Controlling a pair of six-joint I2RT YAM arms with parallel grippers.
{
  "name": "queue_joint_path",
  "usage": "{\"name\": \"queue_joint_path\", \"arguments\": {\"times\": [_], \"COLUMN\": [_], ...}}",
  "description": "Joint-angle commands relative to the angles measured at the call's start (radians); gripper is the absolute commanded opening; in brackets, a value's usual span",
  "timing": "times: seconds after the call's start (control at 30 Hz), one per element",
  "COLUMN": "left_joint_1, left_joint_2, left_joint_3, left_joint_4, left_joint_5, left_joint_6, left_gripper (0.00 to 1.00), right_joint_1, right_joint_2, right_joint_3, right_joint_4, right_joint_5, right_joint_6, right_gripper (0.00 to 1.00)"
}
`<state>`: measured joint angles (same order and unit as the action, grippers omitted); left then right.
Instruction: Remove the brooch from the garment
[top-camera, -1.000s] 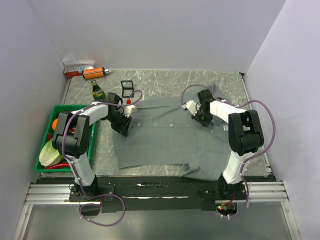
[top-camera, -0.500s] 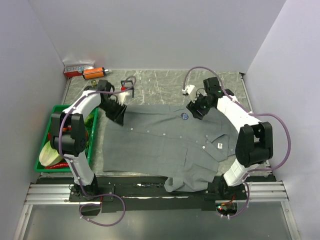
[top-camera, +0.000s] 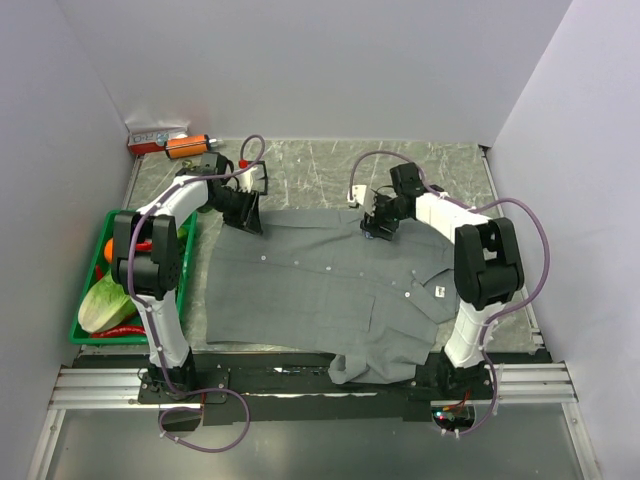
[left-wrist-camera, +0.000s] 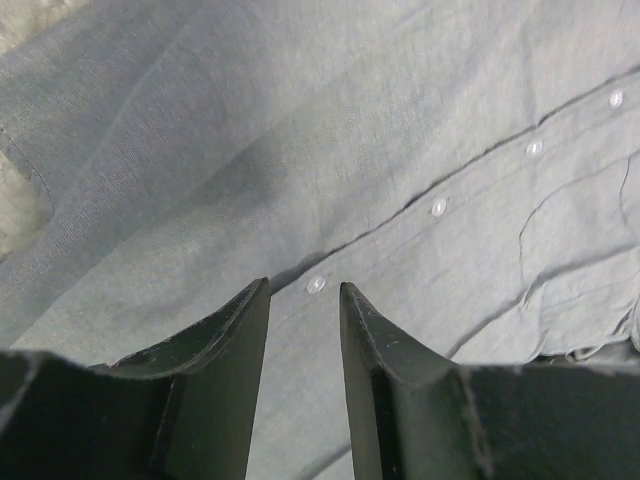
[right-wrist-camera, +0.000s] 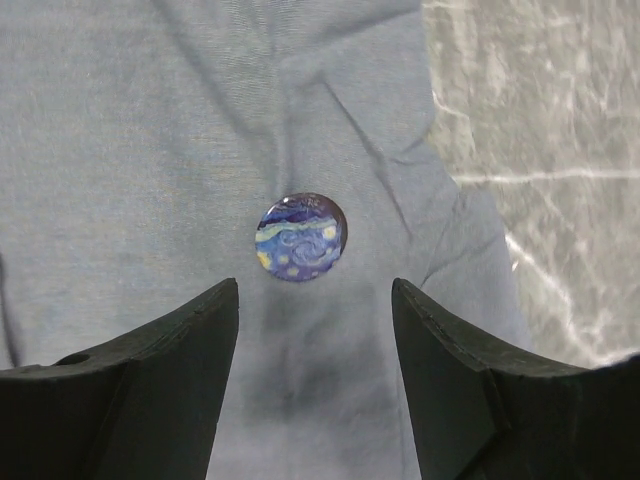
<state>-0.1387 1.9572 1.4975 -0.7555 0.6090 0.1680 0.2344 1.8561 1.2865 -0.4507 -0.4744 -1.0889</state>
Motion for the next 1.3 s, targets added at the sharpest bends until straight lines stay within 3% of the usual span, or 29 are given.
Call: {"name": "queue_joint_path", "arguments": {"times": [0.0, 0.53, 0.73, 1.03, 1.27], "left_joint_1": [-0.001, -0.001, -0.001, -0.001, -0.001], "left_joint_2": [-0.018, -0.021, -0.012, -0.004, 0.006], "left_joint_3": [-0.019, -0.014, 0.001, 0.009, 0.021], "left_joint_4": [0.056, 0.024, 0.022, 0.024, 0.025], "left_joint_5": [0.014, -0.018, -0.020, -0.009, -0.006], "left_joint_6": [-0.074, -0.042, -0.039, -0.038, -0.044], "left_gripper": [0.40, 0.40, 0.40, 0.40, 0.40], "right_joint_1": [0.016, 0.052, 0.069, 0.071, 0.071], "right_joint_2": [0.046, 0.123, 0.153, 0.055, 0.038], "right_joint_3": [0.066, 0.100, 0.145, 0.036, 0.043], "right_joint_4": [-0.025, -0.069, -0.060, 0.193, 0.241], "right_joint_5": [-0.038, 0.012, 0.089, 0.175, 0.174], "right_joint_6": [-0.129, -0.181, -0.117, -0.091, -0.088], "right_gripper": [0.68, 0.62, 0.52, 0.43, 0.33]}}
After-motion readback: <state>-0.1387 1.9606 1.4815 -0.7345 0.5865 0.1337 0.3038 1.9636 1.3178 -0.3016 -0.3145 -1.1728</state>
